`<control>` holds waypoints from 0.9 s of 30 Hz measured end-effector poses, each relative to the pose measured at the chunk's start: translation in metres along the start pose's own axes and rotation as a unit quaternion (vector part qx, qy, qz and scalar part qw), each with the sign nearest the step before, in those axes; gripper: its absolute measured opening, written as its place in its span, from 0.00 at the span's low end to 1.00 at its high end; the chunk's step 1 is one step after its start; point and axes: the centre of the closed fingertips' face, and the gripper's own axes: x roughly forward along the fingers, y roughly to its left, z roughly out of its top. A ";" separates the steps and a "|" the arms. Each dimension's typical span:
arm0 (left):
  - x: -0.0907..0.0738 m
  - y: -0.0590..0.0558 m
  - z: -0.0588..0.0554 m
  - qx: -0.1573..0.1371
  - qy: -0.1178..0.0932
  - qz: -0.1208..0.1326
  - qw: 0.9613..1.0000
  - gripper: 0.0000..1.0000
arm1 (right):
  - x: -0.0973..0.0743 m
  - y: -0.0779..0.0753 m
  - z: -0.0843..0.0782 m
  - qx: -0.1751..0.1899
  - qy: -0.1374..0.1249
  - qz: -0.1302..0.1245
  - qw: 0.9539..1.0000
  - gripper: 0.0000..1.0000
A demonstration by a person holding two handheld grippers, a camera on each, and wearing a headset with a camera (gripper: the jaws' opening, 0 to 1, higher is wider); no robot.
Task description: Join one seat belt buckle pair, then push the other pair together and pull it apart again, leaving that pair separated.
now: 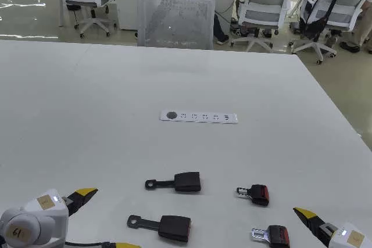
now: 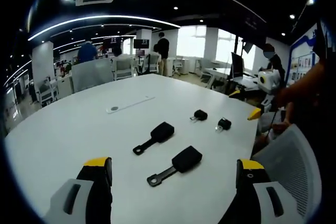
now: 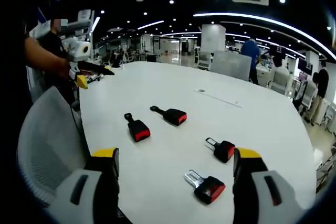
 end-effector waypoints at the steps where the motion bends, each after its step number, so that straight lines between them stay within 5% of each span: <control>1: 0.000 -0.001 0.001 0.000 0.000 0.000 1.000 1.00 | 0.000 0.001 0.000 0.001 0.000 0.000 1.000 0.91; 21: -0.001 -0.003 -0.005 -0.001 0.006 -0.001 1.000 1.00 | 0.004 0.007 -0.003 0.004 0.003 0.005 1.000 0.91; 27: 0.001 -0.007 -0.015 0.002 0.021 -0.004 1.000 1.00 | 0.003 0.006 -0.008 0.009 0.006 0.003 1.000 0.91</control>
